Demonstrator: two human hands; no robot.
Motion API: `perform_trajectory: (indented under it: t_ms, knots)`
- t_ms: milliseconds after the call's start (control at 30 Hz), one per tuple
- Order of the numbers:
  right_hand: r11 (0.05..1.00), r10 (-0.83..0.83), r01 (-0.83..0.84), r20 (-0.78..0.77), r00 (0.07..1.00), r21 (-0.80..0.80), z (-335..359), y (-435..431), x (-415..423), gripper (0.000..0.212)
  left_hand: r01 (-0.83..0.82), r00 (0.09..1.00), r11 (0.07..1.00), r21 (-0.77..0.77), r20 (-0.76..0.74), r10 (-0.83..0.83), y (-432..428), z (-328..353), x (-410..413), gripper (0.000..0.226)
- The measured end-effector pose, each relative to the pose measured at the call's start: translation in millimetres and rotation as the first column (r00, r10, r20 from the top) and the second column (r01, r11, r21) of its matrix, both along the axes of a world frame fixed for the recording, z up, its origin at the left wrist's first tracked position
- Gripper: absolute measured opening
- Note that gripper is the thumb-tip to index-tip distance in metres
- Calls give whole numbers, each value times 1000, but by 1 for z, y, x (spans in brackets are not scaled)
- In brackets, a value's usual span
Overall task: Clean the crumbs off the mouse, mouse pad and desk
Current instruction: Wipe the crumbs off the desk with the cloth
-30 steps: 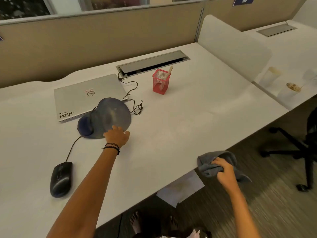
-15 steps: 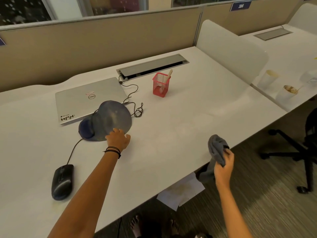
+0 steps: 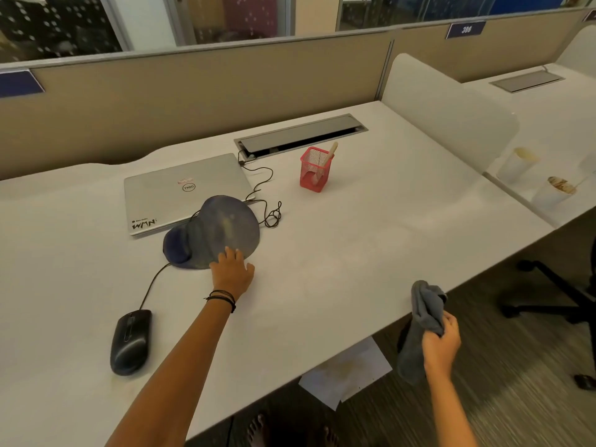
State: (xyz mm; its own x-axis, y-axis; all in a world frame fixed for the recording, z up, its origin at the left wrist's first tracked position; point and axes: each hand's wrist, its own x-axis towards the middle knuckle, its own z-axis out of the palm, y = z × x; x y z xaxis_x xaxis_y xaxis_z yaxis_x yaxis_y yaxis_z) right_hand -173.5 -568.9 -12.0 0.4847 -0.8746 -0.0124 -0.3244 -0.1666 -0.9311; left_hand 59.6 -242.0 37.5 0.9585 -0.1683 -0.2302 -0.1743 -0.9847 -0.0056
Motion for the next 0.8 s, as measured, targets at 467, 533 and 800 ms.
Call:
perform_trajectory:
  t_ms: [467,533,800]
  knots:
    - [994,39,-22,169,985,-105,100,0,64,21,11,999,999,-38,-50,-13,3,-4,-9,52]
    - [994,65,-49,169,983,-97,109,1,73,17,-5,997,987,-160,-73,-7,-3,4,-11,49]
    - [985,134,-105,220,966,-139,116,19,106,20,293,924,571,-767,74,-375,-107,81,-58,36]
